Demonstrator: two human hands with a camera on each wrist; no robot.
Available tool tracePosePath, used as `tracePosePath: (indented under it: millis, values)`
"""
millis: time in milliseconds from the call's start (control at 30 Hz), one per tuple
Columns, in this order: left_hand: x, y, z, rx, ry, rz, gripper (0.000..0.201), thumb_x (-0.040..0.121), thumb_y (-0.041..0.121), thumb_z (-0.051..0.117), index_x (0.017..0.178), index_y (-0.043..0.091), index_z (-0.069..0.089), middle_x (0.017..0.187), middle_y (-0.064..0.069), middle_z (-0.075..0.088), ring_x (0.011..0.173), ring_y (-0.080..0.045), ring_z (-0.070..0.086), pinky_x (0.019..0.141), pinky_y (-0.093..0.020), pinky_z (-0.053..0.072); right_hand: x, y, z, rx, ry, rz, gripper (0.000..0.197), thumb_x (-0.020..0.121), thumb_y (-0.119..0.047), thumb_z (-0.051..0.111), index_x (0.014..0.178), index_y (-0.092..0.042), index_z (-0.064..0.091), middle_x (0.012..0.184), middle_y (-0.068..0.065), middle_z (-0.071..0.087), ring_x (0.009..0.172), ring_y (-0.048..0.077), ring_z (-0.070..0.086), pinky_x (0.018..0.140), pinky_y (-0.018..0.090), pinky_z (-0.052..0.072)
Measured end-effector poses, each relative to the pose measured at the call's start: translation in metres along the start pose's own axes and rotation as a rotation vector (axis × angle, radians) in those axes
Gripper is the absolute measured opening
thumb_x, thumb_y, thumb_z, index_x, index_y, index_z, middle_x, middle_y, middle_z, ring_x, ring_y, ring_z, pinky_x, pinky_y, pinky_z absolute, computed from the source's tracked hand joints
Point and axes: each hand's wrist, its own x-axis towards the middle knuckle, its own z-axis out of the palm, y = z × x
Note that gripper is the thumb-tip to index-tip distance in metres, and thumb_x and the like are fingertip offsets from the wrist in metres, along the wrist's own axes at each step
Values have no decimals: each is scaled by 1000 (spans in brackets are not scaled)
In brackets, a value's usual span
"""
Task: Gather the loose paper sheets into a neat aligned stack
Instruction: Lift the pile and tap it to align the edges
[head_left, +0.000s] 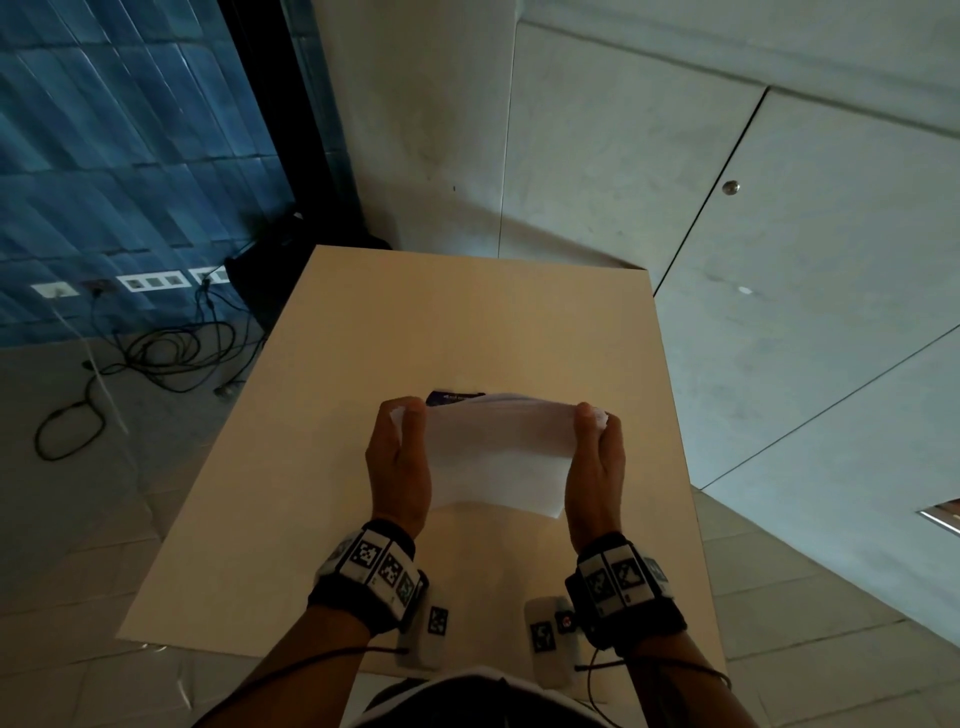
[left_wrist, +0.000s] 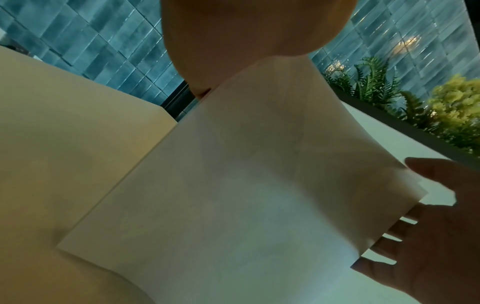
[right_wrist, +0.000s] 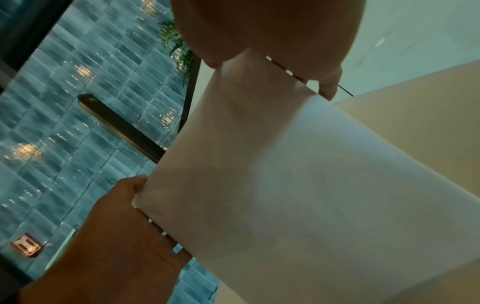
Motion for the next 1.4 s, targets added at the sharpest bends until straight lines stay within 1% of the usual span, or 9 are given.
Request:
tracePosePath:
  millis: [233, 367, 500, 633, 700, 900, 1033, 1233, 1400]
  values:
    - [3, 7, 0, -14, -1, -24, 19, 100, 26, 43, 94, 16, 58, 85, 5, 58, 75, -9, 54, 66, -25, 44, 5, -4, 2, -46, 35, 12, 29, 100, -42, 44, 92, -17, 56, 83, -6, 54, 78, 12, 50, 67, 27, 41]
    - [3, 9, -1, -19, -7, 22, 25, 97, 32, 39, 92, 16, 57, 84, 7, 57, 71, -1, 53, 63, -17, 43, 6, -7, 2, -33, 19, -7, 27, 100, -40, 43, 93, -17, 55, 83, -6, 54, 78, 11, 50, 68, 27, 41]
    - [2, 11, -1, -23, -30, 10, 25, 95, 36, 38, 88, 21, 57, 82, 7, 56, 69, -2, 51, 65, -25, 41, 7, -4, 1, -27, 3, -36, 29, 100, -41, 42, 98, -16, 56, 85, -7, 55, 79, 10, 51, 70, 27, 42]
    - [1, 10, -5, -27, -78, 68, 24, 90, 49, 41, 101, 31, 54, 96, 16, 57, 86, 0, 55, 76, -22, 45, 4, 1, -6, 7, -92, -82, 37, 92, -48, 46, 111, -18, 52, 93, -12, 56, 80, -5, 54, 72, 15, 46]
    - [-2, 4, -9, -19, -132, 63, 29, 84, 52, 50, 109, 37, 50, 104, 20, 56, 95, 0, 56, 81, -18, 48, 4, 7, -12, -19, -153, -78, 40, 87, -50, 57, 117, -24, 50, 101, -14, 60, 89, -4, 60, 78, 21, 52]
    - [-12, -12, -17, 88, -197, -34, 45, 85, 21, 70, 125, 27, 50, 109, 19, 61, 97, 13, 59, 81, -8, 50, 1, 28, -25, -187, -204, -104, 26, 92, -22, 65, 103, -42, 53, 103, -15, 65, 92, -8, 62, 75, 13, 51]
    - [-8, -10, -18, 167, -177, -31, 30, 90, 20, 64, 120, 22, 60, 101, 12, 65, 98, -9, 64, 85, -26, 53, 8, 37, -30, -257, -159, -101, 25, 94, -22, 62, 98, -46, 59, 98, -10, 70, 94, 13, 66, 78, 28, 53]
    - [-7, 5, -12, 162, -150, 60, 32, 91, 13, 62, 110, 39, 57, 100, 25, 61, 89, 18, 59, 76, -5, 48, 9, 28, -28, -196, -97, -174, 19, 94, -21, 61, 103, -38, 63, 97, -5, 70, 93, 20, 66, 77, 32, 55]
    - [-12, -15, -7, 176, -191, -84, 38, 94, 18, 57, 132, 19, 54, 121, 2, 64, 112, -14, 61, 98, -38, 52, 5, 46, -25, -311, -155, -103, 31, 96, -15, 56, 111, -40, 49, 105, -9, 64, 96, 8, 61, 88, 31, 53]
